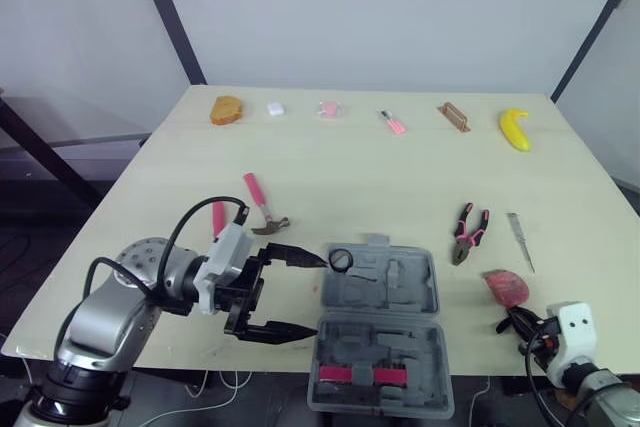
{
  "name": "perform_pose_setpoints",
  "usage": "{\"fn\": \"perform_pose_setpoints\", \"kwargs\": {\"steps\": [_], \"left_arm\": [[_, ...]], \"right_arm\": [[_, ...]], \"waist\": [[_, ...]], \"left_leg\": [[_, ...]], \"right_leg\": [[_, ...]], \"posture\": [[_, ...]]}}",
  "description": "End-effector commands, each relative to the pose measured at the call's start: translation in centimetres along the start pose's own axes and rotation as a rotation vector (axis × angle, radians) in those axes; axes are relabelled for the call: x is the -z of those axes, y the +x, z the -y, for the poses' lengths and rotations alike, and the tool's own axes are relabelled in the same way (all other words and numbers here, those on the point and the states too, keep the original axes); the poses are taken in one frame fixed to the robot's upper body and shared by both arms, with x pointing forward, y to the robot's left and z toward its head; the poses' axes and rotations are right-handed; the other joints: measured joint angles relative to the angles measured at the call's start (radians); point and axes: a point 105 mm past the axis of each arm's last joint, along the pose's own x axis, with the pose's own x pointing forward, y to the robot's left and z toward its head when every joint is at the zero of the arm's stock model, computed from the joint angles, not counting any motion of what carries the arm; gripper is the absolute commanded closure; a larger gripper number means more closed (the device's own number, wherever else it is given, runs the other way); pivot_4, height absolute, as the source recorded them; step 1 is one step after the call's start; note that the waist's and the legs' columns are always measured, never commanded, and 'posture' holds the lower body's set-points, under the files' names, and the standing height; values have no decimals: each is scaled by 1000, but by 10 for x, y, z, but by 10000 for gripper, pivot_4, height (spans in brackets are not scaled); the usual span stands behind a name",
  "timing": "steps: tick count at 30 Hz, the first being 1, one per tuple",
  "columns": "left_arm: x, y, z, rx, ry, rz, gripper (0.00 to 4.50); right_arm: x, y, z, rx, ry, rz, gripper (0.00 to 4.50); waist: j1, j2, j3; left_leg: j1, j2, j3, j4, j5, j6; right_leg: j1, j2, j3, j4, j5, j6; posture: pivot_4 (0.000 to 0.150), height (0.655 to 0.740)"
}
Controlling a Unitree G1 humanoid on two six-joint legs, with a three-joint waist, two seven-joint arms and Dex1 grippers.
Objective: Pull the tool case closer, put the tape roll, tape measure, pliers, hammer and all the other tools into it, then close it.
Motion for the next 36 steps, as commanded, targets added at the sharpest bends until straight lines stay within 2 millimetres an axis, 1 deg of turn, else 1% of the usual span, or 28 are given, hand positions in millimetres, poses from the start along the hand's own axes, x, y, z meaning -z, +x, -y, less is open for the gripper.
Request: {"fn": "perform_pose_setpoints", "kwargs": {"steps": [1,6,10,13,15,17,20,22,23,24,26,27,31,33,34,36], "left_arm": [[-3,1,1,19,28,0,0],[-2,1,2,38,41,0,0],[0,-1,4,46,39,-2,0],[2,-2,5,49,37,-5,0],[3,-2,5,50,36,-6,0],[4,-2,5,50,36,-3,0],[5,-3,2,38,48,-7,0],[7,-4,-1,20,53,-9,0],[8,-5,-2,18,53,-12,0],[9,-5,-2,20,55,-19,0],[10,-5,-3,23,57,-21,0],[9,-5,-4,23,59,-20,0],[8,-5,-5,24,64,-15,0],[7,-5,-4,25,64,-13,0],[7,-6,-5,23,68,-14,0],[8,-6,-5,25,73,-15,0]], "right_arm": [[2,-3,-9,-43,-19,-20,44681],[-1,-5,-27,-156,-78,-34,44681],[5,-18,-51,-316,-140,-90,44681],[7,-25,-60,-380,-170,-114,44681],[7,-27,-62,-390,-175,-117,44681],[6,-27,-58,-373,-183,-115,44681],[1,-30,-59,-396,-187,-102,44681],[-4,-34,-66,-448,-194,-102,39309],[-5,-35,-67,-459,-189,-104,37979],[-7,-37,-68,-472,-185,-107,31669],[-8,-43,-68,-501,-185,-121,25616],[-9,-46,-68,-515,-192,-128,21239],[-12,-61,-67,-572,-185,-145,939],[-14,-68,-65,-590,-195,-153,357],[-23,-69,-58,-588,-216,-107,357],[-35,-68,-47,-574,-266,-39,357]], "waist": [[0,0,0],[0,0,0],[0,0,0],[1,0,0],[1,0,0],[1,0,0],[1,0,0],[2,0,0],[2,0,0],[2,0,0],[2,0,0],[2,0,0],[4,0,0],[3,0,0],[3,0,0],[1,-1,0]], "left_leg": [[0,0,0,0,0,0],[0,0,0,0,0,0],[0,0,0,0,0,0],[0,0,0,0,0,0],[0,0,0,0,0,0],[0,0,0,0,0,0],[0,0,0,0,0,0],[0,0,0,0,0,0],[0,0,0,0,0,0],[0,0,0,0,0,0],[0,0,0,0,0,0],[0,0,0,0,0,0],[-1,0,0,0,0,0],[-1,0,0,0,0,0],[-1,0,0,0,0,0],[-1,0,0,0,0,0]], "right_leg": [[0,0,0,0,0,0],[0,0,0,0,0,0],[0,0,0,0,0,0],[0,0,0,0,0,0],[0,0,0,0,0,0],[0,0,0,0,0,0],[0,0,0,0,0,0],[0,0,0,0,0,0],[0,0,0,0,0,0],[0,0,0,0,0,0],[0,0,0,0,0,0],[0,0,0,0,0,0],[0,0,0,-1,0,0],[0,0,0,-1,0,0],[0,0,-1,-1,0,0],[0,0,0,-1,0,0]], "posture": [[1500,7400],[1500,7400],[1500,7400],[1500,7400],[1500,7400],[1500,7400],[1500,7400],[1500,7400],[1500,7400],[1500,7400],[1500,7400],[1500,7400],[1500,7400],[1500,7400],[1500,7400],[1500,7400]]}}
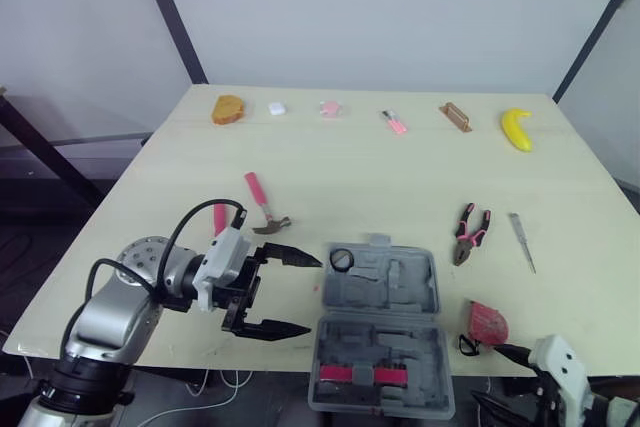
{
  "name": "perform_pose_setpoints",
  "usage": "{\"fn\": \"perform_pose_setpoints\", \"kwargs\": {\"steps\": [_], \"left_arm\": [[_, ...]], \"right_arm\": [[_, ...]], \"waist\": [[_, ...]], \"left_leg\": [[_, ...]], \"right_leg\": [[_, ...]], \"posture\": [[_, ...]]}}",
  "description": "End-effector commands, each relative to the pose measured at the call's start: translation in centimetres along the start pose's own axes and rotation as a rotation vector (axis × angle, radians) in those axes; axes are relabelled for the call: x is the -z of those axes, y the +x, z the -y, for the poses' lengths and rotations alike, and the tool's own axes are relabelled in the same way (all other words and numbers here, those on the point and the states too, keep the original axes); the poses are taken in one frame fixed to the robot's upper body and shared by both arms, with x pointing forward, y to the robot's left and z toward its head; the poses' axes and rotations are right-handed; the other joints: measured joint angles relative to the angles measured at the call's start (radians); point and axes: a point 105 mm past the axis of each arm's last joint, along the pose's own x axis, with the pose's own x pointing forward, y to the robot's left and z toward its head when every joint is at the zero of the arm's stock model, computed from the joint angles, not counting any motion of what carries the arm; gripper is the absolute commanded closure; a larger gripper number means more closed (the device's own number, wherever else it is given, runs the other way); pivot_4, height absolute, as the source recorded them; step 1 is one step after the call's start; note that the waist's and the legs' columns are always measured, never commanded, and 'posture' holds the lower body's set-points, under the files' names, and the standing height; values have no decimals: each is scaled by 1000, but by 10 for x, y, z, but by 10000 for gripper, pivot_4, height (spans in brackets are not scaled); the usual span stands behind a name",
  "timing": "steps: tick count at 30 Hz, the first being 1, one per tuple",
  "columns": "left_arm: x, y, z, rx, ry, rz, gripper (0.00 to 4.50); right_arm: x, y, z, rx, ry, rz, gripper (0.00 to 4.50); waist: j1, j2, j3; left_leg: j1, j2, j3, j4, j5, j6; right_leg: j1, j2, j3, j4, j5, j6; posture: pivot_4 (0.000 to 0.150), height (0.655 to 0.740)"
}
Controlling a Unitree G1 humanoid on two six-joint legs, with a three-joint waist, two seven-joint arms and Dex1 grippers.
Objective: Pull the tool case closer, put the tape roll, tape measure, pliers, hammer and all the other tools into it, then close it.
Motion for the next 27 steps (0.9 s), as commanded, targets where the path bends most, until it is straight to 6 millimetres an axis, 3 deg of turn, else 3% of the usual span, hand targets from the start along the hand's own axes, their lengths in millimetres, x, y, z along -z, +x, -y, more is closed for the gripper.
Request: {"fn": "perform_pose_setpoints", "kwargs": {"steps": [1,5,13,16,27], "left_arm": [[-4,0,1,19,33,6,0],[-9,0,3,54,13,17,0],[-19,2,1,69,39,20,0],[-22,3,4,93,43,8,0],[-21,3,6,103,55,-12,0]], "right_arm": [[-23,-14,18,33,-130,98,357],[-20,-8,43,68,-215,80,357],[-11,14,69,18,-269,52,357],[-1,17,73,0,-280,-4,357],[-4,31,83,-8,-292,5,357]], "waist": [[-1,0,0],[0,-1,0],[0,-1,2],[-1,-1,2],[0,-1,2]], "left_leg": [[0,0,0,0,0,0],[0,0,0,0,0,0],[0,0,1,1,0,0],[0,0,2,1,0,0],[0,0,4,1,0,0]], "right_leg": [[0,0,0,0,0,0],[0,0,0,0,0,0],[0,1,0,0,0,0],[0,1,0,0,0,0],[0,1,1,0,0,0]], "posture": [[1500,7400],[1500,7400],[1500,7400],[1500,7400],[1500,7400]]}}
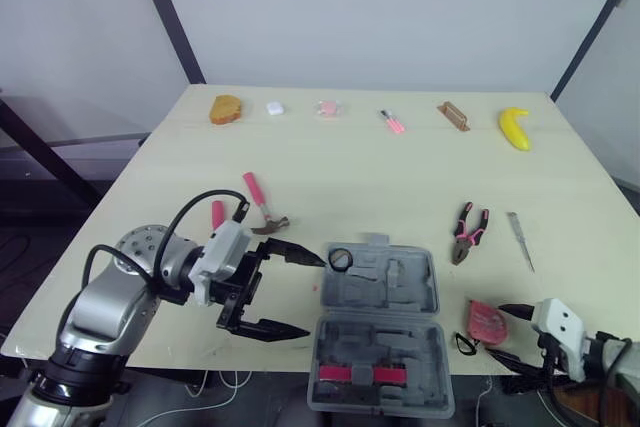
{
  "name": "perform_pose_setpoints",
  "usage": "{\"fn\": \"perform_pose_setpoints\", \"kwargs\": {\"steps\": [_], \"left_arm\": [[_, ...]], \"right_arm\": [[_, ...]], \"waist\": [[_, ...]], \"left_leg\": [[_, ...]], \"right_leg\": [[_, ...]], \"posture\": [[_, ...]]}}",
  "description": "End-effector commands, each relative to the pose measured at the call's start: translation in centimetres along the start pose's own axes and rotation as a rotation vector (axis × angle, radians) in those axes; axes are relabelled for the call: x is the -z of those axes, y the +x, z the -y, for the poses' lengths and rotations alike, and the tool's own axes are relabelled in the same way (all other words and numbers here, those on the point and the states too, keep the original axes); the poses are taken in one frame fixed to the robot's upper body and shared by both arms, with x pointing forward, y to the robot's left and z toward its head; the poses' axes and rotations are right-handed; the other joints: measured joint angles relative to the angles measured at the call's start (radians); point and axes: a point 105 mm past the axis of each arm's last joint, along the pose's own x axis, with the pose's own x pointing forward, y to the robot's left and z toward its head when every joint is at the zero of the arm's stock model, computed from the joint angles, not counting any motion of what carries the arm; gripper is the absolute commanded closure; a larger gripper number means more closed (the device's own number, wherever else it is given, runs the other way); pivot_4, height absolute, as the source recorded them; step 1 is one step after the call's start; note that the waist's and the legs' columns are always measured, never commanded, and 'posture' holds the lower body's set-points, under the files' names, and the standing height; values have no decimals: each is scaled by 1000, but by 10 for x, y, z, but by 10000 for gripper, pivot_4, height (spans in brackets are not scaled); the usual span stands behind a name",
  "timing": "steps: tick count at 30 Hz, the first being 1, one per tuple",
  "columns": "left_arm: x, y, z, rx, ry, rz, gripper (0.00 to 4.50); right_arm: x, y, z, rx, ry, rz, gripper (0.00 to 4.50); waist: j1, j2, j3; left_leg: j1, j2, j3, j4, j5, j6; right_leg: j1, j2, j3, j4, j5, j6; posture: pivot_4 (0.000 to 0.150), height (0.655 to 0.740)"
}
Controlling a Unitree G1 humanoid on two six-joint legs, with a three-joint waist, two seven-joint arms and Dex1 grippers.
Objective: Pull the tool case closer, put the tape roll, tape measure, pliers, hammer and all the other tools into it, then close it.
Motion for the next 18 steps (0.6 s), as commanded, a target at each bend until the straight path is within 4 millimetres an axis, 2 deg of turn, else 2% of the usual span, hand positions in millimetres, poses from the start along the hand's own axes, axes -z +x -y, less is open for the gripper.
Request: {"fn": "perform_pose_setpoints", "kwargs": {"steps": [1,6,7,8,11,18], "left_arm": [[-4,1,4,31,30,-10,0],[-3,0,4,18,27,-9,0],[-3,0,4,17,26,-9,0],[-3,0,4,16,26,-9,0],[-3,-1,4,9,23,-3,0],[0,-2,5,-5,16,3,0]], "right_arm": [[-5,0,3,1,-26,27,357],[-3,3,2,-16,-34,27,357],[-3,3,2,-18,-34,32,4256],[-3,3,2,-19,-34,36,5482],[-1,1,4,-17,-50,30,15830],[-8,-5,9,-28,-97,34,15830]], "waist": [[1,0,0],[1,0,0],[1,0,0],[0,0,0],[0,0,0],[1,0,0]], "left_leg": [[0,0,0,0,0,0],[0,0,0,0,0,0],[0,0,0,0,0,0],[0,0,0,0,0,0],[0,0,0,0,0,0],[0,0,1,0,0,0]], "right_leg": [[0,0,0,0,0,0],[0,0,0,0,0,0],[0,0,0,0,0,0],[0,0,0,0,0,0],[0,0,0,0,0,0],[0,0,0,0,0,0]], "posture": [[1500,7400],[1500,7400],[1500,7400],[1500,7400],[1500,7400],[1500,7400]]}}
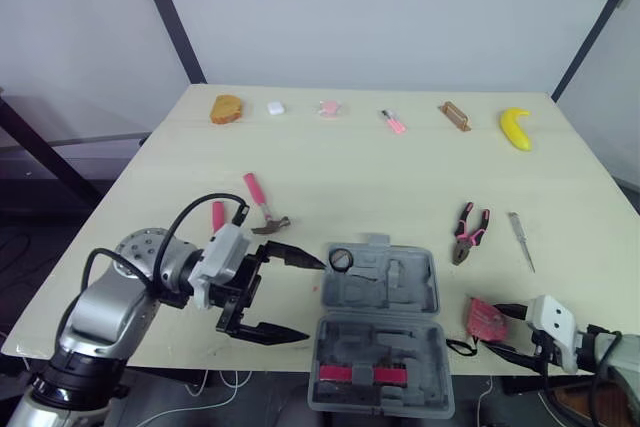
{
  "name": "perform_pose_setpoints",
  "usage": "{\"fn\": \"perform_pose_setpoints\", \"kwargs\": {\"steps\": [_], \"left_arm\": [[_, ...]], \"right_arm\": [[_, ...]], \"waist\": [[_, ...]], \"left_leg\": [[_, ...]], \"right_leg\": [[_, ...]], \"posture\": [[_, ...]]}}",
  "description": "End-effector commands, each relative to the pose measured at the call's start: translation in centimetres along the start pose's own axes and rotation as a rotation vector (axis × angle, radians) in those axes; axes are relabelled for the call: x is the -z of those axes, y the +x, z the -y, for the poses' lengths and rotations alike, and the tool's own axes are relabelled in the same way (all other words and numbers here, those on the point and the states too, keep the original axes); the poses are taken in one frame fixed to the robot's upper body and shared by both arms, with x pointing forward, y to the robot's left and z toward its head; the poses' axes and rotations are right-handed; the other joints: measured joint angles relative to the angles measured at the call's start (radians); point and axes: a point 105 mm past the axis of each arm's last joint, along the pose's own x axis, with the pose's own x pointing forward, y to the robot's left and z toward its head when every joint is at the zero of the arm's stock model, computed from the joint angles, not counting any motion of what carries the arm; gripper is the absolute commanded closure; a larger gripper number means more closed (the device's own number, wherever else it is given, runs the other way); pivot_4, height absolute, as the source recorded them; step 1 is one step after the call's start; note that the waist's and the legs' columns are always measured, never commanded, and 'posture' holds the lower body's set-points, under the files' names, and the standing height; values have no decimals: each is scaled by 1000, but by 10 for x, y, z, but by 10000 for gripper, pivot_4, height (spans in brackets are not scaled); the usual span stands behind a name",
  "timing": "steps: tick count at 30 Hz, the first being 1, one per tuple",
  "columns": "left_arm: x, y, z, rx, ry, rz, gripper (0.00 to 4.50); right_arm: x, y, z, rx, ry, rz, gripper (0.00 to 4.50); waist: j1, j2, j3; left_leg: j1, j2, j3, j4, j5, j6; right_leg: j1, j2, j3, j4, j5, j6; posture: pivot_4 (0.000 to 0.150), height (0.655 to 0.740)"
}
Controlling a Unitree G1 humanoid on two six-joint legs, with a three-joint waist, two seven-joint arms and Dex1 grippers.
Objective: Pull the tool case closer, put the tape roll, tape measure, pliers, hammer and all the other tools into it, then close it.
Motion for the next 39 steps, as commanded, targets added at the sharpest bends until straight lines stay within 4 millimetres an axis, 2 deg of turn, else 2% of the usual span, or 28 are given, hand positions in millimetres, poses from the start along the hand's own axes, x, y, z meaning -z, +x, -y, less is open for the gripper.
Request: {"fn": "perform_pose_setpoints", "kwargs": {"steps": [1,4,8,12,15,19,26,31,39], "left_arm": [[-5,-2,0,-6,32,7,0],[-5,-3,-2,-27,25,20,0],[-1,-6,-6,-62,13,26,0],[0,-7,-12,-98,10,40,0],[4,-10,-13,-121,1,47,0],[7,-15,-17,-177,-2,51,0],[11,-24,-19,-251,-2,38,0],[16,-25,-17,-277,-6,28,0],[17,-28,-12,-317,-10,16,0]], "right_arm": [[-11,-8,9,2,-53,12,15830],[-25,-10,12,-36,-84,18,15830],[-57,-7,18,-103,-158,35,15830],[-80,-1,22,-149,-175,31,15830],[-113,11,26,-198,-249,-7,15830],[-134,26,29,-247,-292,-58,15830],[-155,50,43,-234,-421,-283,15830],[-167,62,43,-231,-477,-389,15830],[-165,77,38,-226,-464,-528,15830]], "waist": [[1,0,0],[0,0,0],[-5,1,1],[0,1,1],[-1,2,1],[-1,2,1],[-1,2,3],[0,2,3],[-1,2,3]], "left_leg": [[0,0,0,0,0,0],[0,0,0,0,0,0],[1,0,1,0,0,0],[1,0,1,0,0,0],[0,0,1,0,0,0],[0,1,0,0,0,0],[-3,1,2,1,0,0],[-5,1,3,-1,0,0],[-7,1,6,-1,0,0]], "right_leg": [[0,0,0,0,0,0],[0,0,0,0,0,0],[0,0,1,1,0,0],[0,0,1,0,0,0],[0,0,1,0,0,0],[-1,1,1,1,0,0],[-5,1,4,1,0,0],[-8,1,4,1,0,0],[-12,1,7,3,0,0]], "posture": [[1500,7400],[1500,7400],[1500,7400],[1500,7400],[1500,7400],[1500,7400],[1500,7400],[1500,7400],[1500,7400]]}}
